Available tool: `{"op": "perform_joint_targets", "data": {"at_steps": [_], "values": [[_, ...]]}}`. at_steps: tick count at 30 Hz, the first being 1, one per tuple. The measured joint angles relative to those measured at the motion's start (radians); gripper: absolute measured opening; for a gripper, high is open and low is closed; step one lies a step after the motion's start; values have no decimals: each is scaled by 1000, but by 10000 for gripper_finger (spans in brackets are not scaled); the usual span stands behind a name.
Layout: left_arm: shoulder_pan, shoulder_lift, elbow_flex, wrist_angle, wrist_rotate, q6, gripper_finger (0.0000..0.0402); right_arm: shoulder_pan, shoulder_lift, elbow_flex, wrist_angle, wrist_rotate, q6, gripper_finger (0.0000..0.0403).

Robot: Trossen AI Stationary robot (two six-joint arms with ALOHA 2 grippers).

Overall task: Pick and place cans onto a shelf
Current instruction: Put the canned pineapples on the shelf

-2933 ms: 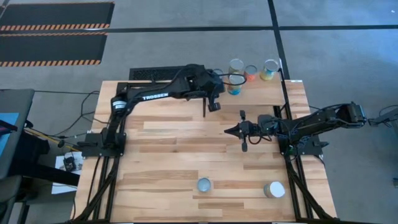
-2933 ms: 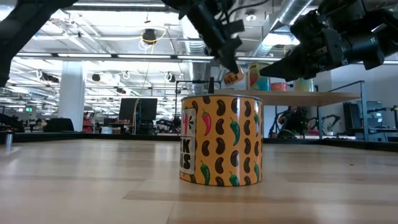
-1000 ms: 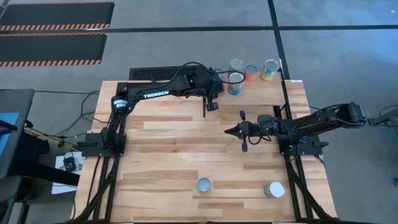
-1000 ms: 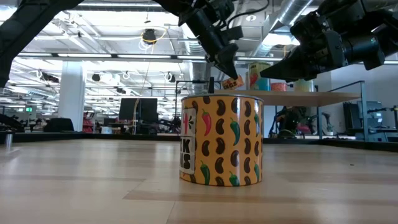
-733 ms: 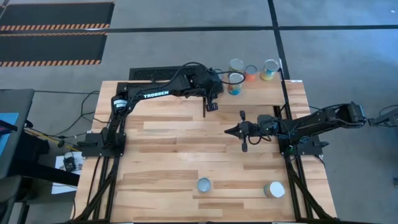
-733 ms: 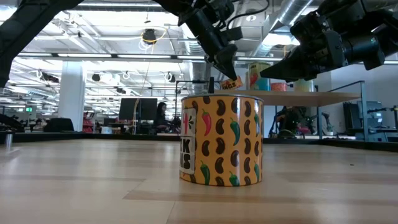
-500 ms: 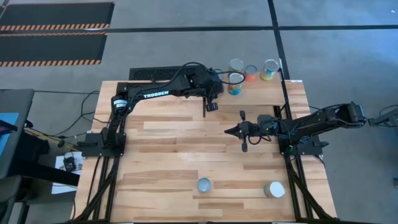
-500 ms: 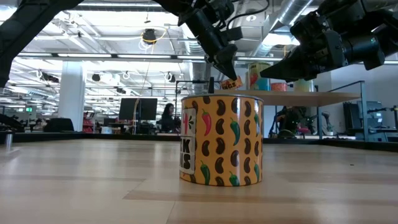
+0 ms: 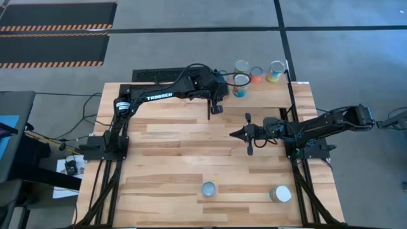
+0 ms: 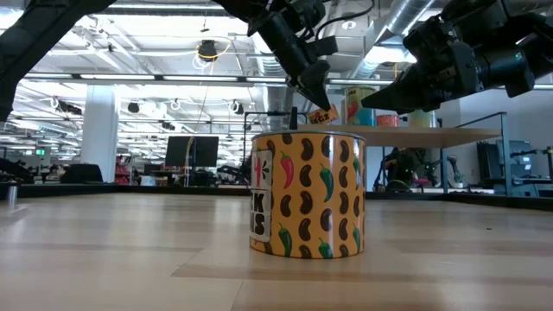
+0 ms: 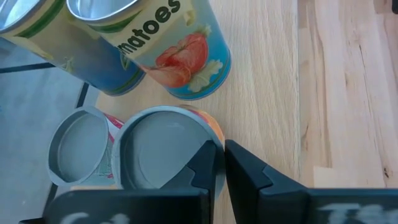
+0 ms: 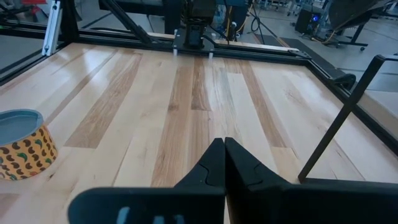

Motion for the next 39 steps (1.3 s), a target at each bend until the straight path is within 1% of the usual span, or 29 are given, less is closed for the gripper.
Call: {"op": "perform_joint_targets", "data": {"at_steps": [2,9,13,15,18,21,23,32,36,39], "values": [[0,0,0,0,0,0,22,0,0,0,0,0,0,11],[0,0,0,0,-1,-1,63,0,0,0,0,0,1,11],[0,0,0,0,-2,8,70,0,0,0,0,0,1,11],[0,0,0,0,-3,22,64,0,0,0,0,0,1,11],[0,0,0,3,0,39,44,0,0,0,0,0,1,11],[0,0,0,3,43,44,14,0,0,0,1,0,1,11],[0,14,0,16,49,44,4,0,0,0,1,0,1,11],[0,31,1,58,37,44,1,3,0,0,8,0,1,11],[5,31,13,37,-1,39,0,3,0,0,12,0,1,11],[11,31,13,32,-10,39,0,4,0,0,12,0,0,11]]}}
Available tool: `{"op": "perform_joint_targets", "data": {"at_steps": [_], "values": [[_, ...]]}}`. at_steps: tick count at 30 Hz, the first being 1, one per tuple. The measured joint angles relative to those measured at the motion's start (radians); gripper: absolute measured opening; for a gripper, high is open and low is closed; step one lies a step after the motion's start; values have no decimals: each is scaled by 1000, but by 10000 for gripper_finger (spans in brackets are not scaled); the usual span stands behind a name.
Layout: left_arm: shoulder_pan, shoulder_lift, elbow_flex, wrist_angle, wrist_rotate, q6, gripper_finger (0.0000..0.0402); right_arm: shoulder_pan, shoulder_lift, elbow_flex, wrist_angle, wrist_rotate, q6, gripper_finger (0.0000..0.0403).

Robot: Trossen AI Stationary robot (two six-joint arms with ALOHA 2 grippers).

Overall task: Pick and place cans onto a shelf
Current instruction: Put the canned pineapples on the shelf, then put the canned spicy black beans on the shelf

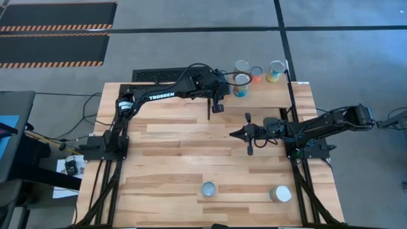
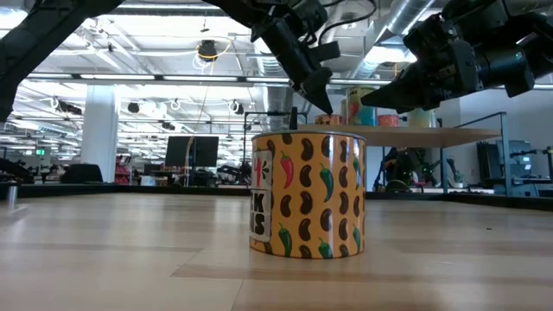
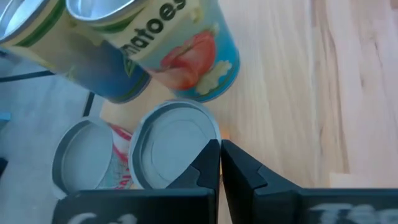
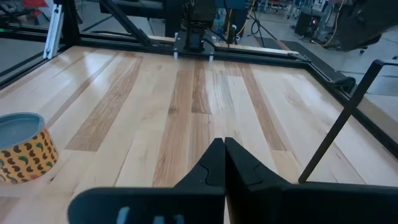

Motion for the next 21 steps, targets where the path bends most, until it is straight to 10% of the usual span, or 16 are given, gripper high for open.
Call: {"op": "perform_joint_targets", "data": {"at_steps": [21], "values": [[4,-62,0,-34,-23,-22,0,6,0,0,31,-1,-2,11]]}}
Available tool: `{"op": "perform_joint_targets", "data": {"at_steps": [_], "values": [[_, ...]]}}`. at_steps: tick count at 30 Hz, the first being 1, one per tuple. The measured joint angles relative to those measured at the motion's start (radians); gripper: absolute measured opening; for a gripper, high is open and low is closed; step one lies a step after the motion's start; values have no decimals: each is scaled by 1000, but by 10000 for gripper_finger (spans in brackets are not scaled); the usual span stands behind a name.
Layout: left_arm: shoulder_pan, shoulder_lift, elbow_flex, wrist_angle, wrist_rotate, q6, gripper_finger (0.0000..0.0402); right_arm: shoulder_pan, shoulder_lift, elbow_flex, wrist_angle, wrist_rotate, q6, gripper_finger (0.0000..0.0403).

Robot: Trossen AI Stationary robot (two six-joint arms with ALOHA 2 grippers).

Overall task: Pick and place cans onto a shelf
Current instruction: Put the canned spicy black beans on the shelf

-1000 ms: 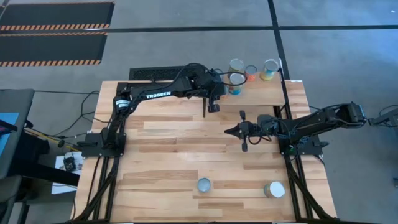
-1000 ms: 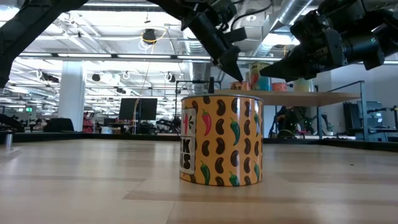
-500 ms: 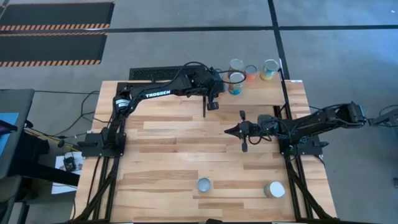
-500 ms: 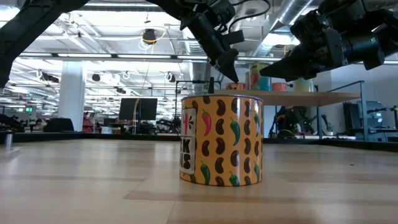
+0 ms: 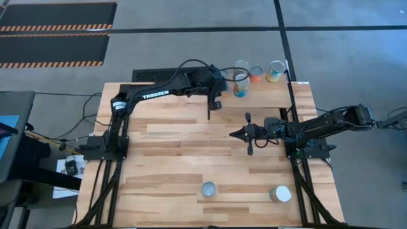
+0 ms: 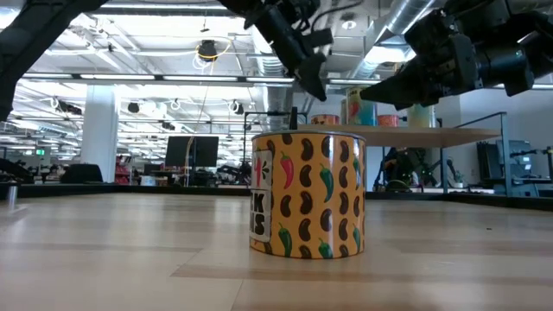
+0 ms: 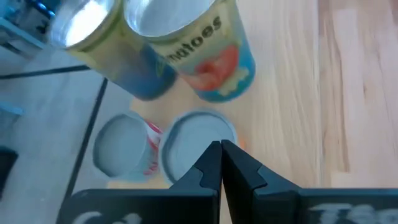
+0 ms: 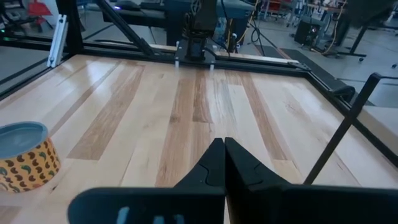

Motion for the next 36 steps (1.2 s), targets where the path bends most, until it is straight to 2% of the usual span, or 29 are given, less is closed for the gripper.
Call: {"op": "perform_joint_targets", "data": {"at_steps": [5,9,16,24,29,36], "values": [[-3,-60,-31,-10,34,-13,0,15,0,0,8,1,-16,11],[-16,-132,-142,65,118,-38,0,29,0,0,20,0,-33,8],[-68,-319,-541,393,148,-65,0,31,0,0,27,1,-33,5],[-134,-554,-1031,871,164,-130,0,31,0,1,46,2,-1,5],[-152,-652,-1258,1094,163,-167,0,44,0,54,-3,14,17,5],[-153,-726,-1484,1328,163,-218,0,150,-1,180,-231,166,29,5]]}}
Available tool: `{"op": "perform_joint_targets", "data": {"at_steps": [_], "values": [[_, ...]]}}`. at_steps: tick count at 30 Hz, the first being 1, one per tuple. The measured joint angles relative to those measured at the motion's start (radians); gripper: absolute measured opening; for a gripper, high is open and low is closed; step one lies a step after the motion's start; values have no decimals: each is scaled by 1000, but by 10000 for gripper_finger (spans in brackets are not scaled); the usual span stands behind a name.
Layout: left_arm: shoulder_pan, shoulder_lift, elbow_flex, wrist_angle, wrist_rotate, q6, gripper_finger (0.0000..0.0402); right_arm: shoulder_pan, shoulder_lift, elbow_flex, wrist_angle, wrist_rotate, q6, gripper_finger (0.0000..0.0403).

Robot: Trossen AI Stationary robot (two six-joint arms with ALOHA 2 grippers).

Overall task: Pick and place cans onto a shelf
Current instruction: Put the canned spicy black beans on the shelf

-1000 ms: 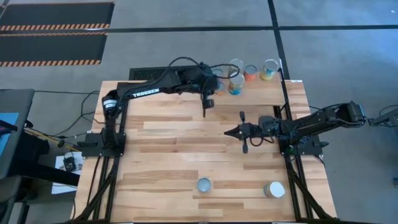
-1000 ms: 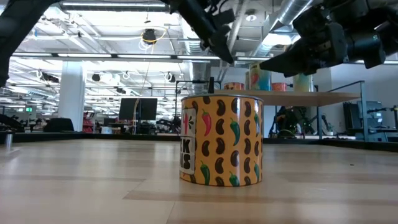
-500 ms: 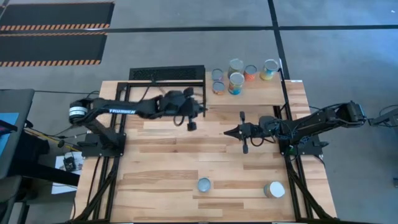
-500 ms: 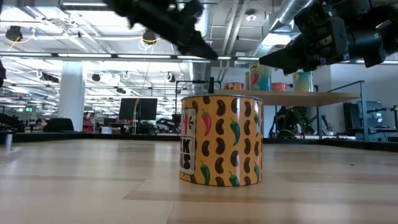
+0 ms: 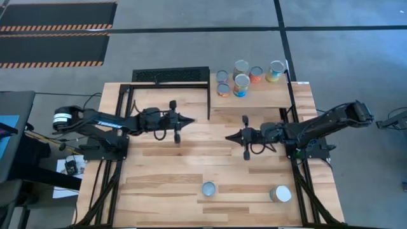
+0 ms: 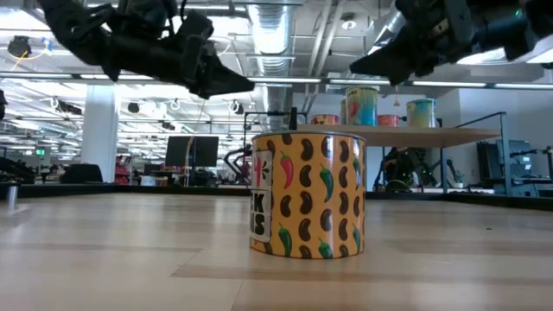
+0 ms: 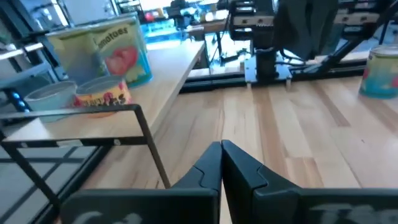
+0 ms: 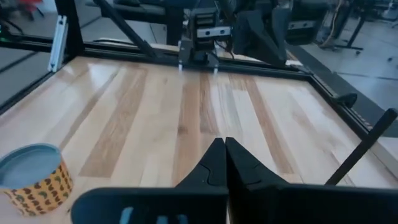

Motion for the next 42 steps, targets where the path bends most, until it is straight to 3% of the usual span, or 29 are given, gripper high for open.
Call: {"op": "perform_joint_targets", "data": {"at_steps": [8,13,23,31,35,42], "values": [[0,-52,-103,70,24,-35,0,139,1,107,-160,113,77,5],[-1,-48,-127,79,52,-47,0,214,66,186,-239,182,105,5],[-1,-48,-128,67,53,-47,0,298,306,480,-485,174,119,5],[-1,-48,-128,34,51,-33,0,337,476,710,-746,50,191,7],[-1,-48,-128,22,51,-25,0,361,554,810,-816,40,191,29],[-1,-48,-128,18,46,7,0,393,677,963,-944,39,192,104]]}}
